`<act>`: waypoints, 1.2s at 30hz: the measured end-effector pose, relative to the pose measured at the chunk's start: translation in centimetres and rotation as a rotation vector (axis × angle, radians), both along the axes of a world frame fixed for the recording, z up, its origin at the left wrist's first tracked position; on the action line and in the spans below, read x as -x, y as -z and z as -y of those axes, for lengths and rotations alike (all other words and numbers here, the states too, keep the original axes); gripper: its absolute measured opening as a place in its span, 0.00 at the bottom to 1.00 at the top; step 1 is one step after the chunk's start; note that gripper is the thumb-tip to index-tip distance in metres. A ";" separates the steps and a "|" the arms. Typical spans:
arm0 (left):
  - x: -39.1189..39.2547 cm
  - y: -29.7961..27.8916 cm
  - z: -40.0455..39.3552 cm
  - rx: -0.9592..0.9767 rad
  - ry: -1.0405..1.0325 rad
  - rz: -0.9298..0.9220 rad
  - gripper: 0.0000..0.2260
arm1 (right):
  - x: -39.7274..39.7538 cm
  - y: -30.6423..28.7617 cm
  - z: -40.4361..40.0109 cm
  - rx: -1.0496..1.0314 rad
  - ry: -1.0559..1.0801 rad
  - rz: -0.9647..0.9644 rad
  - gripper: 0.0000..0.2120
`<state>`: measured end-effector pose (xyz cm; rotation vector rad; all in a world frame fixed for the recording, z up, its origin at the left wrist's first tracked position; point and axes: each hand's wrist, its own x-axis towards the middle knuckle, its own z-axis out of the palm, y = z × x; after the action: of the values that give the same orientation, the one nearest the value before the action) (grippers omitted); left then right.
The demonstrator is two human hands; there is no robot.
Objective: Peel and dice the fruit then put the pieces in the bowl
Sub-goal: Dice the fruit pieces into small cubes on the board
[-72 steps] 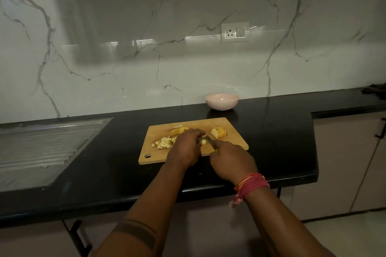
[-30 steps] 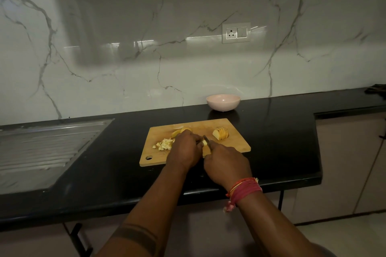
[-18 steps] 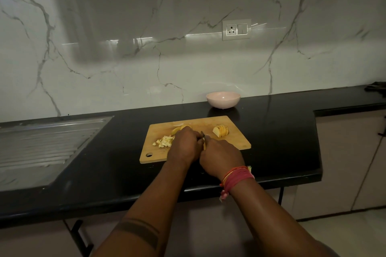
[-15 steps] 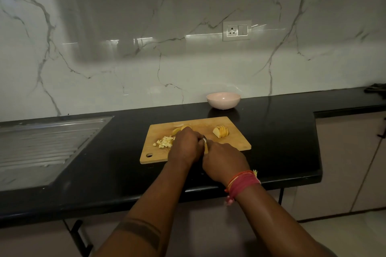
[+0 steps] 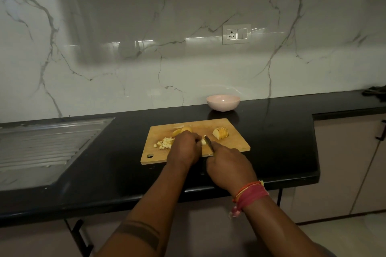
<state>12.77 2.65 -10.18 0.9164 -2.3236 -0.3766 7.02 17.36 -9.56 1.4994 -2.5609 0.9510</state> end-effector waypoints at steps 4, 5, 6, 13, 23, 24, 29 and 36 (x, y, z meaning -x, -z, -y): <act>0.0 -0.1 0.1 0.013 0.008 0.003 0.11 | 0.2 -0.1 1.4 -0.023 -0.013 0.009 0.22; -0.1 -0.2 0.0 0.021 0.012 0.004 0.11 | 0.1 -0.2 1.8 -0.032 -0.011 0.000 0.20; -0.1 -0.2 0.0 0.030 0.015 0.002 0.11 | 0.1 -0.3 2.1 -0.042 -0.009 -0.011 0.19; 0.0 -0.2 0.0 0.032 0.025 0.009 0.10 | 0.2 -0.7 3.0 -0.100 -0.022 -0.057 0.17; -0.3 -0.2 -0.5 -0.032 -0.015 -0.016 0.11 | 0.1 0.3 -0.6 -0.055 -0.026 -0.034 0.24; -0.4 -0.1 -0.5 -0.046 -0.022 -0.038 0.11 | 0.1 0.3 -0.6 -0.036 -0.029 -0.021 0.25; -0.6 0.0 -0.3 -0.043 -0.038 -0.026 0.11 | 0.1 0.1 0.8 -0.005 -0.039 -0.003 0.27; -0.5 -0.3 -0.2 -0.011 -0.021 -0.007 0.10 | 0.3 -0.6 3.0 -0.059 -0.053 -0.043 0.17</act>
<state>13.26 2.83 -9.89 0.9423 -2.3061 -0.3839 6.76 14.33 -8.93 1.5918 -2.5536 0.8462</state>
